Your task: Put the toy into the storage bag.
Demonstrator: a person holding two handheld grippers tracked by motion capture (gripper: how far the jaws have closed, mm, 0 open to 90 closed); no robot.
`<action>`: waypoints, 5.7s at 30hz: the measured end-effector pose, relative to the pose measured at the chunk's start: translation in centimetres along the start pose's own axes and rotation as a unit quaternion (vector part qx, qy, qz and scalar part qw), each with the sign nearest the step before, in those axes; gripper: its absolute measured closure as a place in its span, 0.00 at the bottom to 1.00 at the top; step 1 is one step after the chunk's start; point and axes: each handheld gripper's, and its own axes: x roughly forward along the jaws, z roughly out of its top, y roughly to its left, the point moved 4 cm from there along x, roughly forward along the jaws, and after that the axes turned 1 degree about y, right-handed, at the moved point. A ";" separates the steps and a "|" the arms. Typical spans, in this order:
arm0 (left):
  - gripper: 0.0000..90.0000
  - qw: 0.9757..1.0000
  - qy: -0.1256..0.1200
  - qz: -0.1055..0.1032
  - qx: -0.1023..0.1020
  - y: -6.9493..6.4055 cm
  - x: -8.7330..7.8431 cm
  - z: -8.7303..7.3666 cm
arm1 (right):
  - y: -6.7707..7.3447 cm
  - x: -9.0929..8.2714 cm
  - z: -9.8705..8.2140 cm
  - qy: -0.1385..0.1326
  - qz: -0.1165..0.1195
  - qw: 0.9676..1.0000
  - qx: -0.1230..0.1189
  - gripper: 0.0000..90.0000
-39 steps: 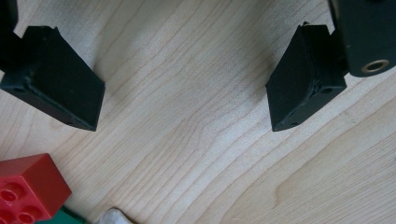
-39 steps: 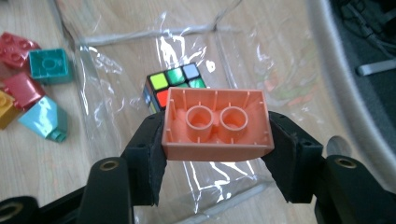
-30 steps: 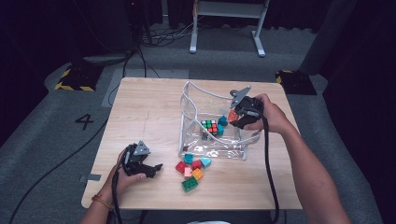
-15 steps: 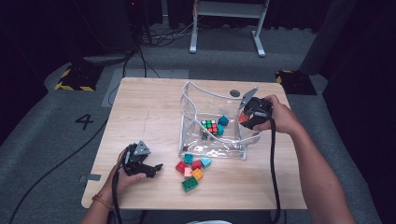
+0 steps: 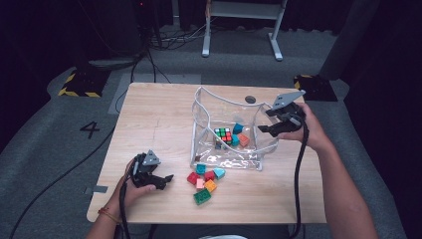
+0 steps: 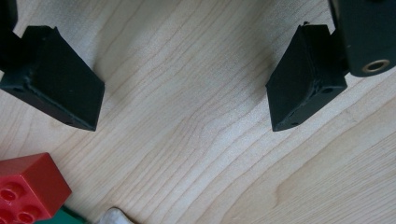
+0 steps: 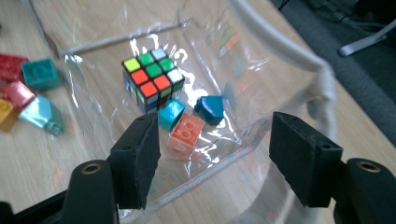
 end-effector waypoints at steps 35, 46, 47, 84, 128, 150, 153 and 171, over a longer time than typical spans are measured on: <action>0.13 1.000 0.001 -0.001 0.000 0.0 0.0 0.0 | 5.2 -5.5 -9.2 -0.145 -0.033 0.987 0.067 0.41; 0.13 1.000 0.000 0.000 0.000 0.0 0.0 0.0 | 7.8 -2.9 -11.2 -0.148 -0.011 0.986 0.072 0.45; 0.13 1.000 -0.001 0.000 0.000 0.0 0.0 0.0 | 8.1 -2.6 -11.2 -0.151 -0.003 0.986 0.075 0.45; 0.13 1.000 -0.001 0.000 0.000 0.0 0.0 0.0 | 17.7 12.5 -6.0 -0.083 0.097 0.991 0.038 0.47; 0.14 1.000 -0.003 -0.001 0.000 -0.1 0.0 0.0 | 13.3 6.1 -11.9 -0.108 0.058 0.991 0.060 0.62; 0.13 1.000 -0.002 -0.002 0.000 -0.1 0.0 0.0 | 5.0 0.1 -16.7 -0.140 -0.052 0.979 0.142 0.62; 0.13 1.000 -0.002 -0.002 0.000 -0.1 0.0 0.0 | 3.4 -0.5 -15.8 -0.142 -0.067 0.978 0.138 0.62; 0.13 1.000 -0.002 -0.002 0.000 -0.1 0.0 0.0 | -4.5 -3.7 -9.2 -0.185 -0.124 0.964 0.147 0.63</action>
